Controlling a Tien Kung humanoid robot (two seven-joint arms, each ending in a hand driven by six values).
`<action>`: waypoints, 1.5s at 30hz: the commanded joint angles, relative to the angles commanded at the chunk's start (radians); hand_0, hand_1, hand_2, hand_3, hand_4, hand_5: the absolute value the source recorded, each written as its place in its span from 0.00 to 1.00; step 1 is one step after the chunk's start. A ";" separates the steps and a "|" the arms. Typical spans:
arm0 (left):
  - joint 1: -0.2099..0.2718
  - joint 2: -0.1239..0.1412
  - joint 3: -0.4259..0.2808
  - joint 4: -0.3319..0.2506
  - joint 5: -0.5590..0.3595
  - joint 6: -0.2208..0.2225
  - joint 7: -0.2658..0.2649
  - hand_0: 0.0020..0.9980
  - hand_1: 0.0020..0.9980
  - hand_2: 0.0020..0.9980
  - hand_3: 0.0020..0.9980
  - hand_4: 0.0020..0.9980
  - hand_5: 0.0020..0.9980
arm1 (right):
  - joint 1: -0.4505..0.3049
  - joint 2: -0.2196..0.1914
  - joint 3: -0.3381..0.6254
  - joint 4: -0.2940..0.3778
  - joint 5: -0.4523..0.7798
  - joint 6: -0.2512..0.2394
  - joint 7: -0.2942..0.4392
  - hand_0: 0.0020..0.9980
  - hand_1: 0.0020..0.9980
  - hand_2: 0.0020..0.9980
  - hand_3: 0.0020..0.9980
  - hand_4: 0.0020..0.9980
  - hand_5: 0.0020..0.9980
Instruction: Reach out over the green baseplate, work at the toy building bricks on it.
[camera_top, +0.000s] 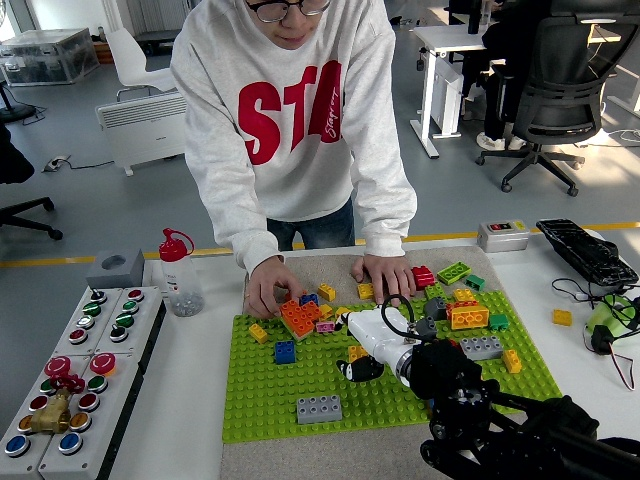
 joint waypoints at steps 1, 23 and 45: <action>0.000 0.000 0.000 0.000 0.000 0.000 0.000 0.68 0.69 0.66 0.62 0.36 1.00 | 0.000 0.001 -0.002 -0.004 0.000 -0.001 0.001 0.86 0.74 0.70 0.75 0.69 0.34; 0.007 -0.005 0.001 0.000 0.004 0.001 0.003 0.68 0.69 0.66 0.62 0.36 1.00 | -0.009 0.043 -0.034 -0.110 -0.020 -0.068 0.041 0.84 0.73 0.70 0.75 0.69 0.34; 0.000 -0.006 0.005 0.000 -0.005 0.002 -0.001 0.68 0.69 0.66 0.62 0.36 1.00 | -0.004 0.037 -0.033 -0.152 -0.019 -0.043 0.057 0.78 0.72 0.67 0.73 0.66 0.32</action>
